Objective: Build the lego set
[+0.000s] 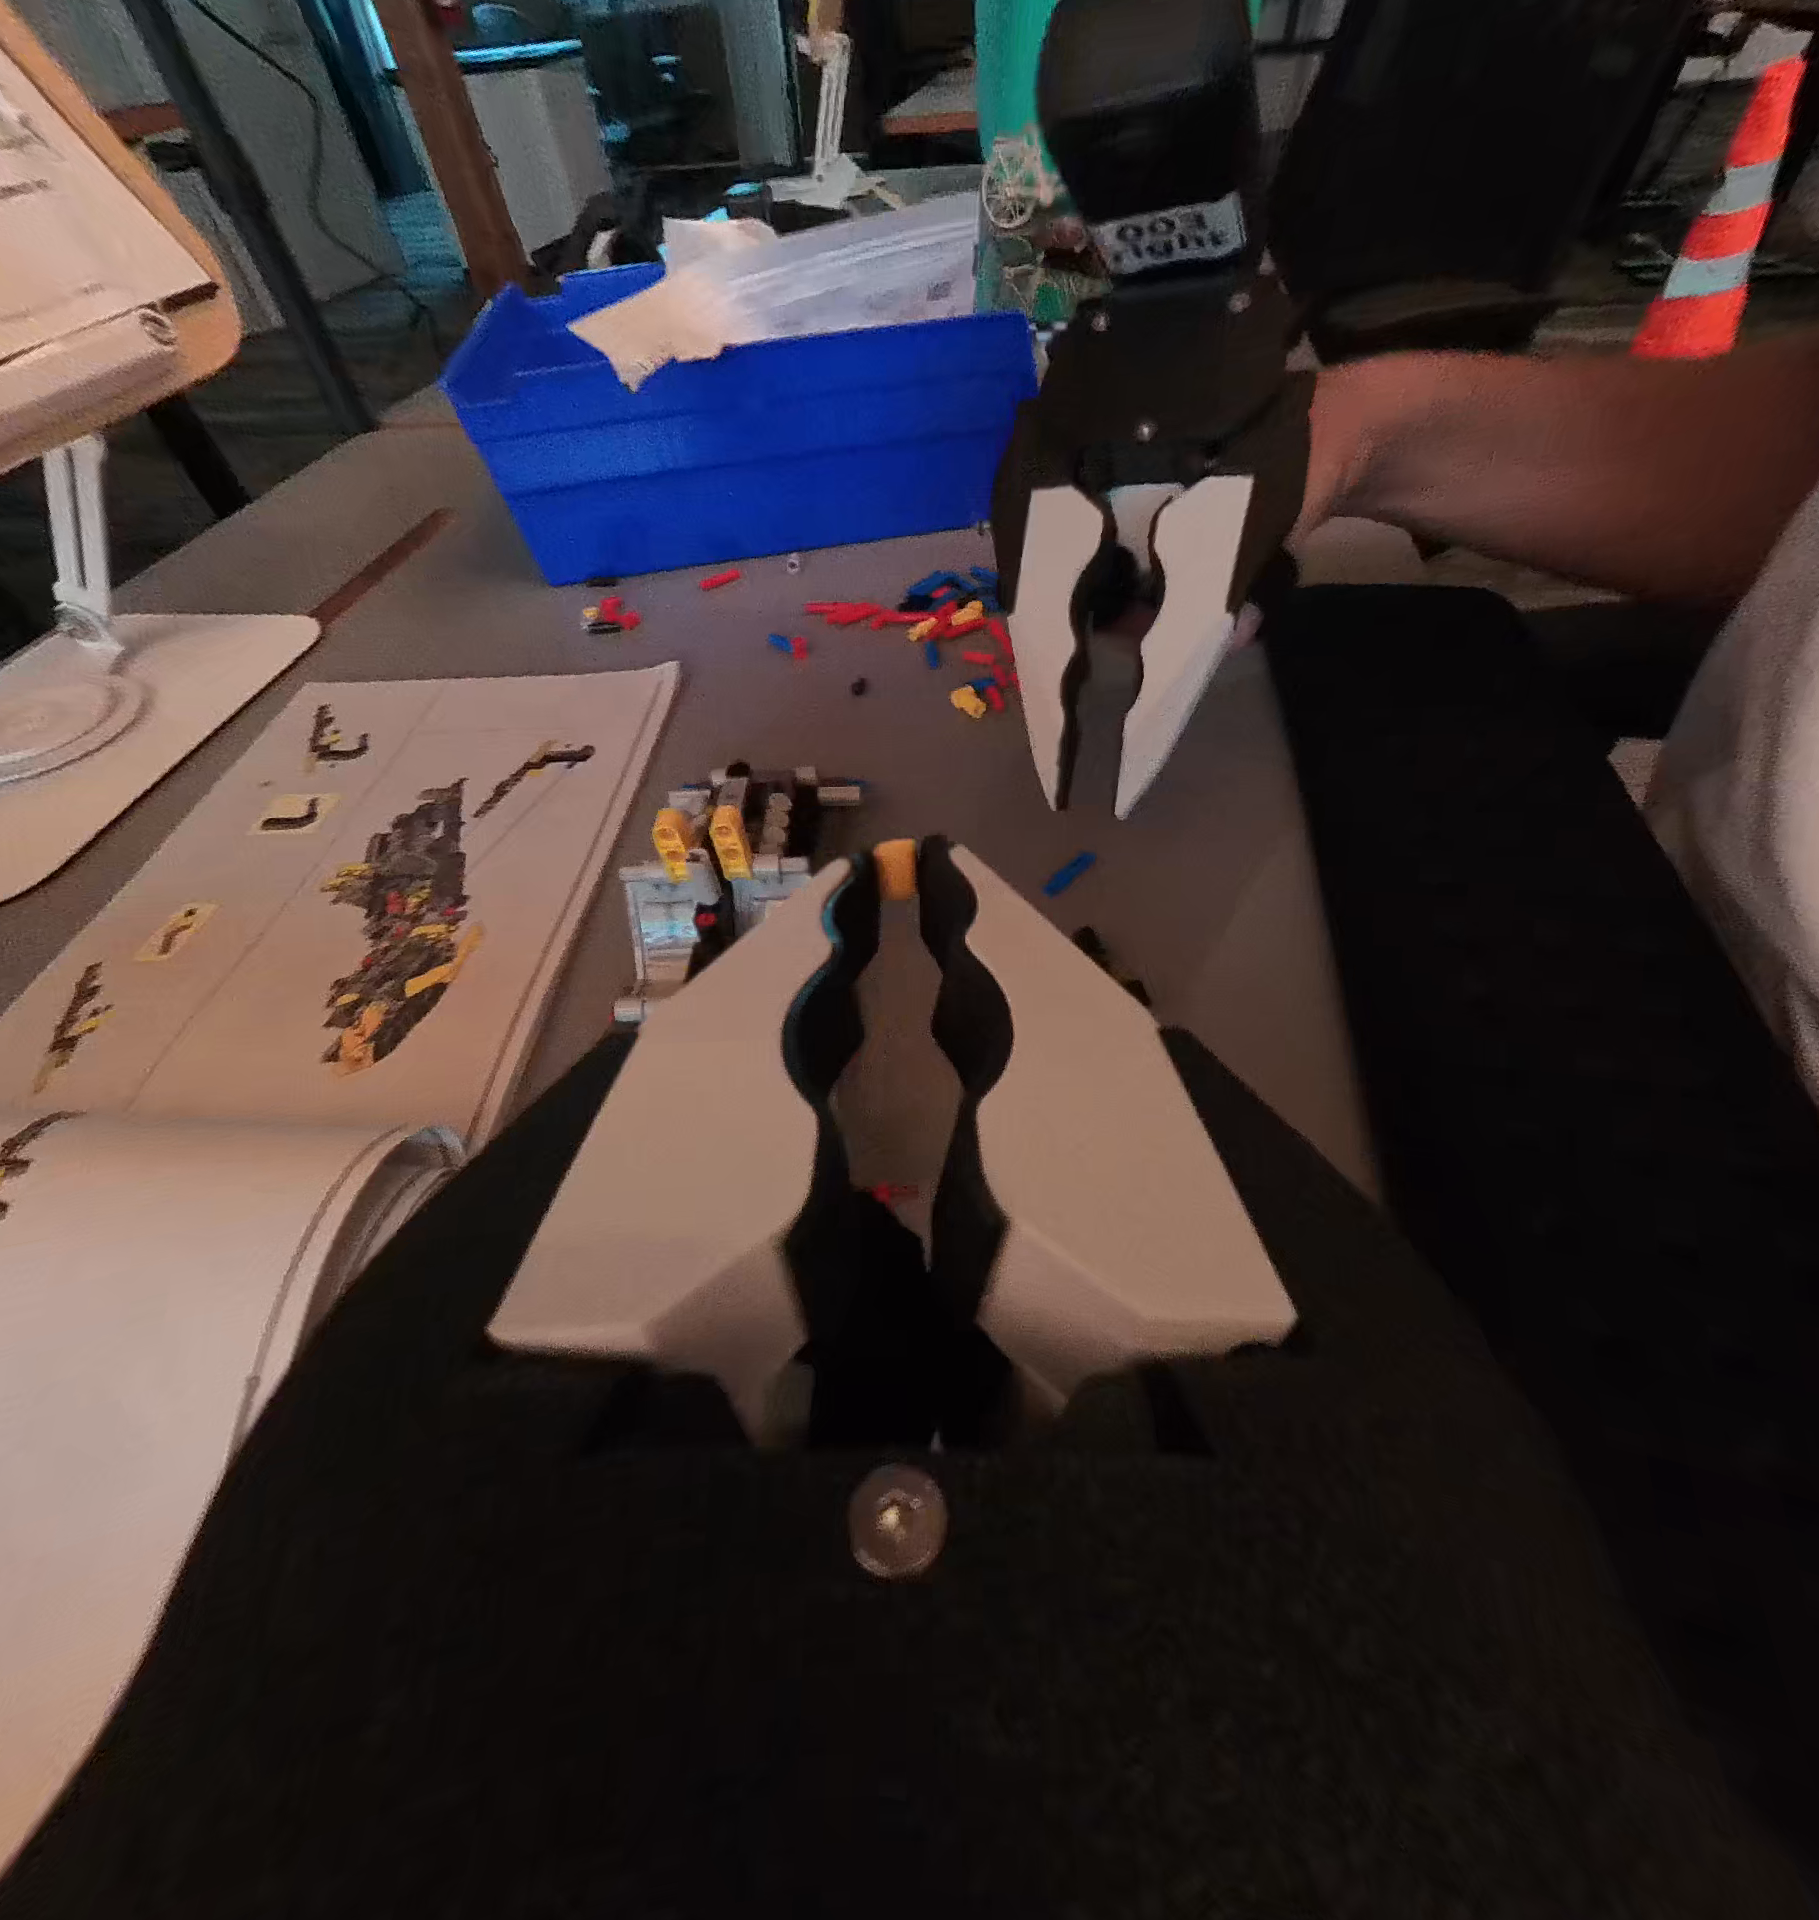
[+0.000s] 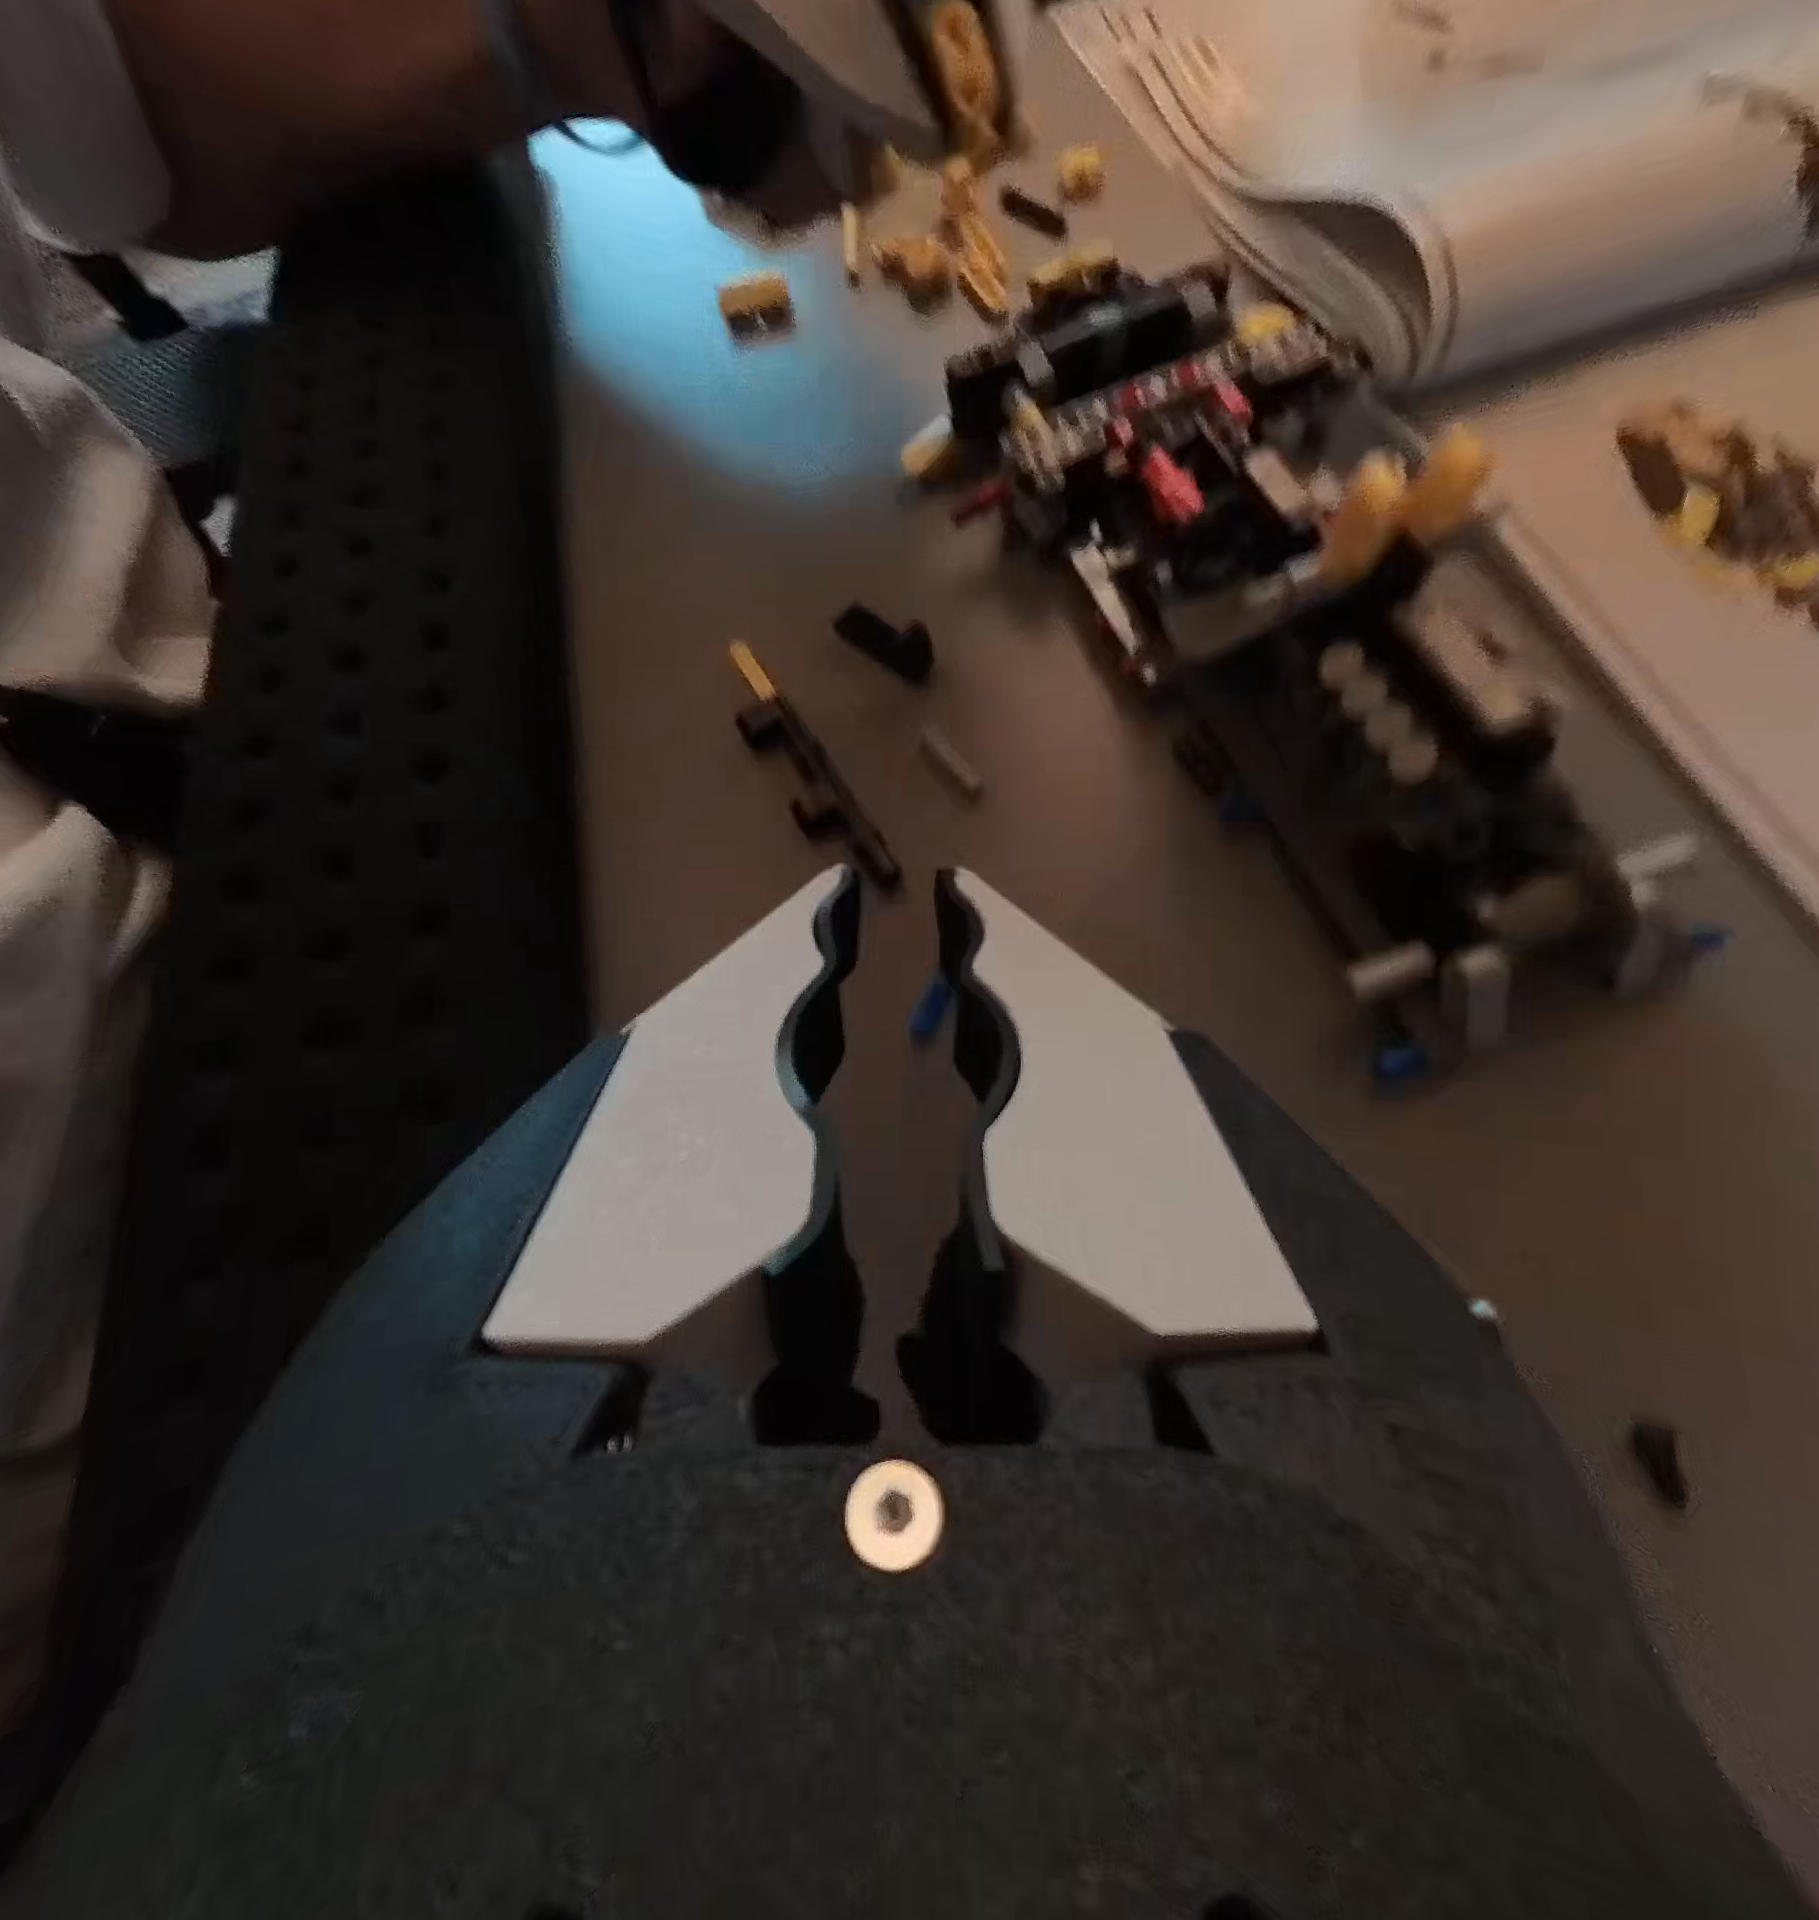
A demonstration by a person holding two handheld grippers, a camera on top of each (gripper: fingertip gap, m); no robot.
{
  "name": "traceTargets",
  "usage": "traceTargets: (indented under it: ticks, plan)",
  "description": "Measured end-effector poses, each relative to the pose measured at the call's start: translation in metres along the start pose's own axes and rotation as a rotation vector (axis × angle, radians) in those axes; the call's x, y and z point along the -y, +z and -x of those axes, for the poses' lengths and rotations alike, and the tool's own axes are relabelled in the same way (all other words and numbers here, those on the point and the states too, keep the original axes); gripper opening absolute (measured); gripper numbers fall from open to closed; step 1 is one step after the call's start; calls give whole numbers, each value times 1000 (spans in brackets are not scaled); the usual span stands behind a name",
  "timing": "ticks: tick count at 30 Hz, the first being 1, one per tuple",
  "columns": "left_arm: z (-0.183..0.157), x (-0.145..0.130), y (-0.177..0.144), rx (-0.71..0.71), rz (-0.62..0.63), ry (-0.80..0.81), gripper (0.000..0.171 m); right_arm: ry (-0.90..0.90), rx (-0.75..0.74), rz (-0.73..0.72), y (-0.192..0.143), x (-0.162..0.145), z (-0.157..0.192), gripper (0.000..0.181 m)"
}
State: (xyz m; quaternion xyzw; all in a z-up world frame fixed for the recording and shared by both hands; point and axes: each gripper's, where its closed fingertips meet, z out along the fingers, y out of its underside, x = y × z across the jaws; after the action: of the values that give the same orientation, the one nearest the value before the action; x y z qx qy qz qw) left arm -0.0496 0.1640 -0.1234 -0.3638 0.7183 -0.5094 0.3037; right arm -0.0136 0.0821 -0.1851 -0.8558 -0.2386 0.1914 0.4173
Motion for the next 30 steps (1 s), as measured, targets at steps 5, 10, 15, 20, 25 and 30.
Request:
traceTargets:
  ticks: [5, 10, 15, 20, 25, 30]
  plan:
    - [-2, -16, 7, 34, 96, 101, 5, 63, -165, 92, -26, -32, -11, 13]
    - [-3, -24, 11, 32, 139, 103, 5, 169, -347, 125, -69, -60, -27, 17]
    - [14, -28, 5, 91, 161, 88, 4, 200, -334, 50, -53, -44, -17, 18]
    - [16, -33, 7, 112, 192, 100, 4, 136, -261, -26, 5, -2, 0, 16]
    - [6, -34, 10, 74, 193, 123, 5, 31, -172, 30, 29, 5, -17, 15]
    - [6, -31, 8, 74, 184, 134, 5, 29, -98, 52, 24, 2, -21, 14]
